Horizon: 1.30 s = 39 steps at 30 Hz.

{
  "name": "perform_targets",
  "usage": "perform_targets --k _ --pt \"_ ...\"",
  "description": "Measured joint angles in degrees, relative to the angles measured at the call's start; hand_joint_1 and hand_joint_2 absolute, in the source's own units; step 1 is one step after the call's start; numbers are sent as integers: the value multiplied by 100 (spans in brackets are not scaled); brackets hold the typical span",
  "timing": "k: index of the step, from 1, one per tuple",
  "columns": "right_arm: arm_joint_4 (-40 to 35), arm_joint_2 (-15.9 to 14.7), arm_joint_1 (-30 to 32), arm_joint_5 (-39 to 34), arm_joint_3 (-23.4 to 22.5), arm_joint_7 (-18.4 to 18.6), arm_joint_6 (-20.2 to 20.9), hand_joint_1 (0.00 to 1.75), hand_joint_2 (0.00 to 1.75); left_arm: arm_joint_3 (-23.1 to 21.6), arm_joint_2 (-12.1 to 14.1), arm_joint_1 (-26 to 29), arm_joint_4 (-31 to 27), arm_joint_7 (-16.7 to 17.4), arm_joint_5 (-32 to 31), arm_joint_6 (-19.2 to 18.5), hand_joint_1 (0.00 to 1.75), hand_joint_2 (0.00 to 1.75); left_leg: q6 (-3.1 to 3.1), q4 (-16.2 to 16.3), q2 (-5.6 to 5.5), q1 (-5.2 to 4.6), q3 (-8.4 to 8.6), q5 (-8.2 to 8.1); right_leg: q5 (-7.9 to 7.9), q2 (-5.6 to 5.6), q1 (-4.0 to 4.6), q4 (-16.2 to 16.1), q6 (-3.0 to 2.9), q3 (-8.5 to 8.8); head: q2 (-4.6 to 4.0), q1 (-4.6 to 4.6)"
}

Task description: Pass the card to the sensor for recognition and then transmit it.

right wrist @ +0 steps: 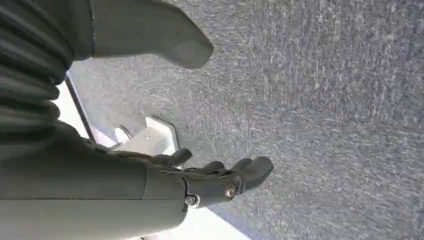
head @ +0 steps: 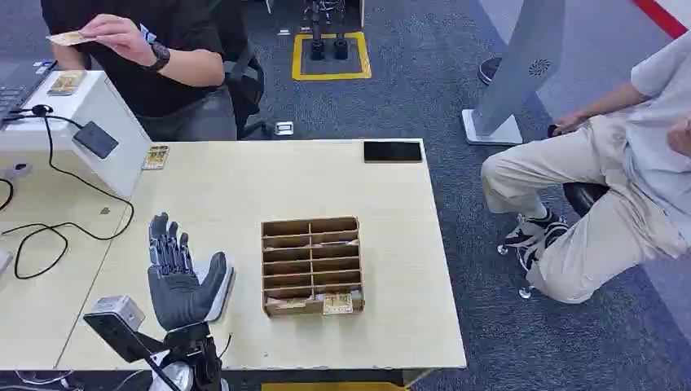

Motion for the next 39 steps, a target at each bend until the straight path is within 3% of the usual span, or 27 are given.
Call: perform_targets --k 8,14,17,19,22,23,28,33,36,39 --pt "-9 2 80 7 -28 85 2 0 175 0 9 141 -164 -83 13 37 0 175 2 0 0 0 0 -2 -2 -1 0 -1 3 1 0 0" --pt "-24 2 104 131 -28 175 -18 0 175 0 -46 141 -162 -68 -57 370 0 175 2 0 0 0 0 -2 -2 0 0 0 3 1 0 0" --pt "-48 2 118 255 -31 223 -35 0 175 0 -87 140 -157 -172 -93 731 0 175 2 0 0 0 0 -2 -2 0 0 0 3 1 0 0" --pt "-57 0 118 354 -37 223 -22 0 175 56 -180 131 -105 -326 -653 969 0 175 2 0 0 0 0 -2 -2 0 -1 -1 3 0 0 -2" --pt "-57 -24 92 579 -52 173 59 0 175 539 -593 -41 209 -446 -2348 1095 0 175 3 1 -2 -1 0 -2 -1 -3 -1 -3 4 4 0 0" --pt "-57 -31 78 599 -55 166 85 0 175 689 -689 -130 318 -433 -2565 1099 0 175 2 1 -1 -2 1 -2 -1 -2 -2 -3 5 4 0 0" --pt "-57 -52 49 645 -70 160 105 0 175 1121 -1012 -332 698 -409 -2675 1137 0 175 2 1 -1 -1 3 -1 0 -1 -1 -2 6 4 0 -2" --pt "-57 -77 47 680 -79 138 107 0 175 1285 -1150 -383 833 -391 -2829 1145 0 175 2 1 -1 -1 2 -1 -1 -1 -1 -2 5 4 0 -2" --pt "-55 -94 24 822 -76 116 166 0 175 1555 -1202 -514 1045 -260 -3941 1145 0 175 2 1 -1 -1 2 -1 -1 -1 -1 -2 5 2 0 0" --pt "-48 -131 -43 999 -74 133 295 0 175 2110 -1259 -877 1458 -144 -5392 1145 0 175 2 1 1 -1 4 -1 0 2 -1 -2 6 2 0 0"
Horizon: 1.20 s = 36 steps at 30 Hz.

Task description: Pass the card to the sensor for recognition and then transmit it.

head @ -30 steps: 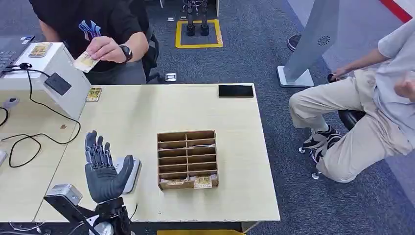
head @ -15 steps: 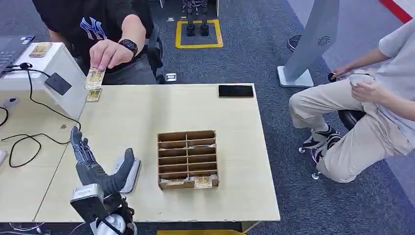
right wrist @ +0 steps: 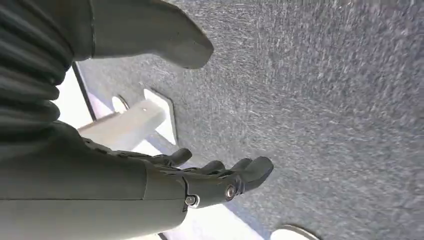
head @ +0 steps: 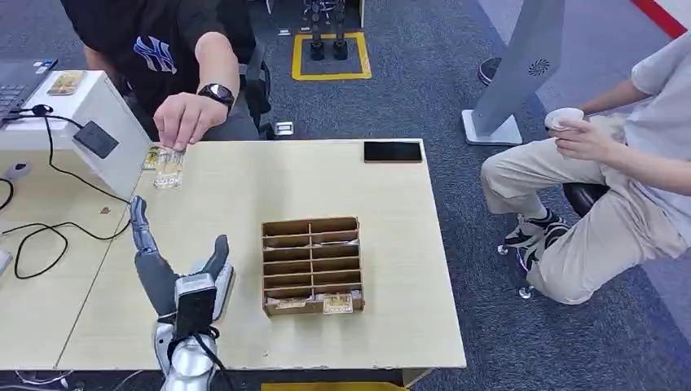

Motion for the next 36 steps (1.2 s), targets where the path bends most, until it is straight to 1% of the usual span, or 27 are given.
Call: perform_targets --k 5,7,12,15,18,23,24,25,27,30,36 --pt "2 -77 -125 227 66 114 227 0 175 940 -63 -611 349 133 -1975 2 0 175 1 0 0 1 0 5 8 1 0 1 -2 2 0 0" --pt "4 -96 -185 282 96 159 295 0 175 1214 -100 -807 395 157 -2419 2 0 175 1 1 0 0 1 8 8 1 0 1 -2 3 0 0" --pt "11 -107 -288 308 129 183 358 0 175 1684 -179 -1115 448 313 -3030 2 0 175 0 2 -1 0 -1 8 7 0 0 1 -2 1 0 0" --pt "11 -118 -336 367 170 192 367 0 175 1809 -227 -1274 450 455 -3334 2 0 175 0 2 -1 0 -1 7 7 0 0 1 -2 1 0 0" --pt "11 -122 -354 367 205 199 365 0 175 1879 -256 -1359 470 584 -3483 2 0 175 0 2 -2 0 -2 7 6 -1 0 1 -2 0 0 0" --pt "11 -127 -370 365 225 208 363 0 175 1938 -286 -1425 505 651 -3509 2 0 175 0 2 -1 0 -2 7 6 0 0 1 -2 0 0 -2" --pt "11 -129 -369 365 225 208 360 0 175 1949 -288 -1430 520 671 -3483 2 24 175 0 2 -1 0 -2 7 6 0 0 1 -2 0 0 -2" --pt "11 -129 -368 365 225 212 358 0 175 1951 -288 -1431 533 691 -3448 2 175 175 0 2 -1 0 -2 7 6 0 0 1 -2 0 0 0" --pt "11 -138 -368 363 225 214 356 0 175 1955 -291 -1435 561 699 -3406 2 175 175 0 2 -1 0 -2 7 6 0 0 1 -2 0 0 -2" --pt "13 -144 -360 347 225 214 356 0 175 1955 -299 -1439 635 584 -2943 2 175 175 0 2 0 0 -2 7 6 1 0 1 -2 -1 0 -2" --pt "15 -146 -345 347 225 216 356 0 175 1958 -299 -1444 738 538 -2827 2 175 175 2 2 0 0 -3 5 6 0 0 1 -2 -2 0 0"
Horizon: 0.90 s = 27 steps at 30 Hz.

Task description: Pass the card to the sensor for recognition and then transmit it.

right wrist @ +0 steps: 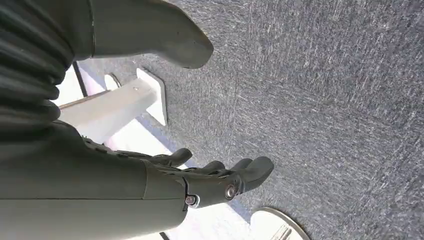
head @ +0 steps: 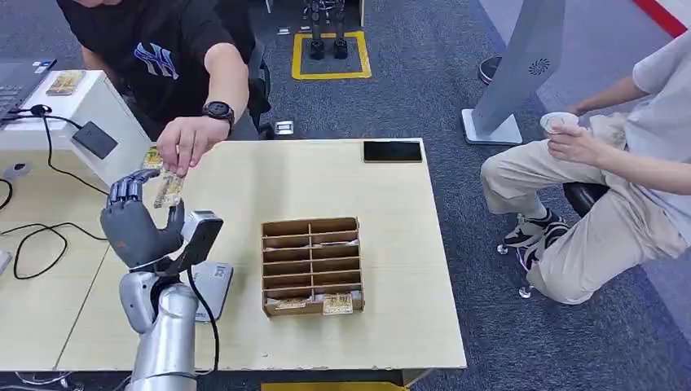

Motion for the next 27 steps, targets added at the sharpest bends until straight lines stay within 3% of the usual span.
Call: perform_targets --k 27 --pt "2 -94 29 0 0 57 37 0 175 0 -7 -2 81 -951 955 0 175 175 0 0 -1 0 0 0 0 -1 0 0 1 2 0 0"
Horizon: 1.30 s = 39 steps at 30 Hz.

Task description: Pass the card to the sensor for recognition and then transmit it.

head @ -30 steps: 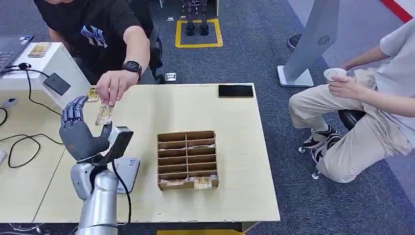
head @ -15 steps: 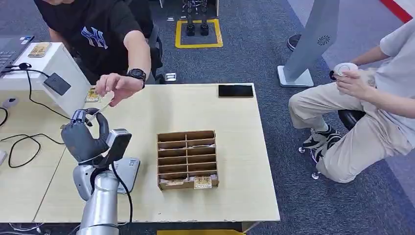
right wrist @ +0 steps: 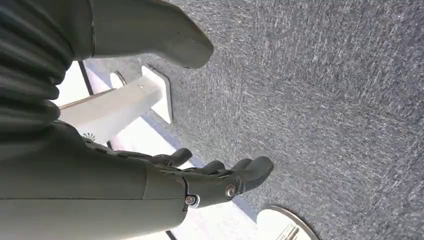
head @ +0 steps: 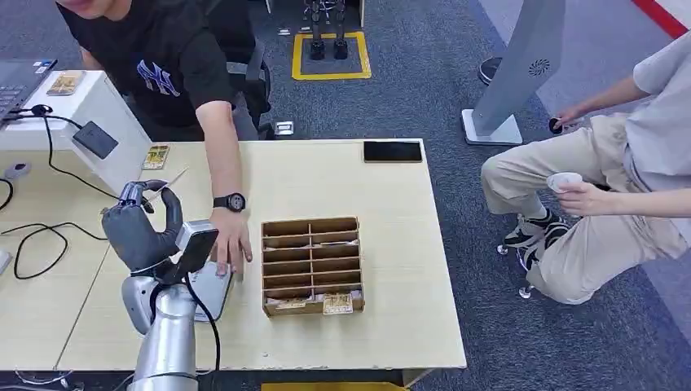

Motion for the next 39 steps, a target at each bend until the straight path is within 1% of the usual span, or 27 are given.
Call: perform_targets --k 6,23,27,30,33,35,36,39 --pt "0 -11 7 -57 -2 0 22 0 175 2 2 17 -98 -29 -147 0 175 175 0 0 -1 0 0 0 0 -1 0 0 0 2 0 -2" --pt "0 -15 13 -70 -4 0 24 0 175 7 2 24 -114 -29 -193 0 175 175 0 0 -1 0 -1 0 0 -1 0 0 0 2 0 -2" --pt "0 -22 20 -100 -20 -9 42 0 175 170 11 90 -112 2 -657 0 175 175 0 -1 0 0 -2 -1 0 0 0 0 0 2 0 -2" --pt "17 -39 22 -122 -20 -59 37 0 175 467 20 210 -88 -88 -1208 0 175 175 -1 -1 0 0 -1 -2 -2 0 0 0 1 1 0 0" --pt "33 -55 27 -199 -20 -77 44 0 175 754 50 414 26 -7 -1758 0 175 175 -1 -1 0 0 -1 -3 -5 0 0 0 3 0 0 -2" --pt "35 -66 37 -197 -20 -85 66 0 175 844 83 556 72 162 -2301 0 175 175 -1 -1 -2 0 -3 -2 -6 -3 0 0 3 1 0 0" --pt "35 -74 36 -197 -20 -89 68 0 175 848 105 636 109 285 -2470 0 175 175 0 -1 -2 0 -3 -3 -6 -3 -1 0 4 1 0 -2" --pt "33 -87 42 -197 -26 -109 68 0 175 848 157 821 278 814 -2614 0 175 175 0 -1 0 0 -2 -3 -5 0 0 -1 4 -1 0 0"
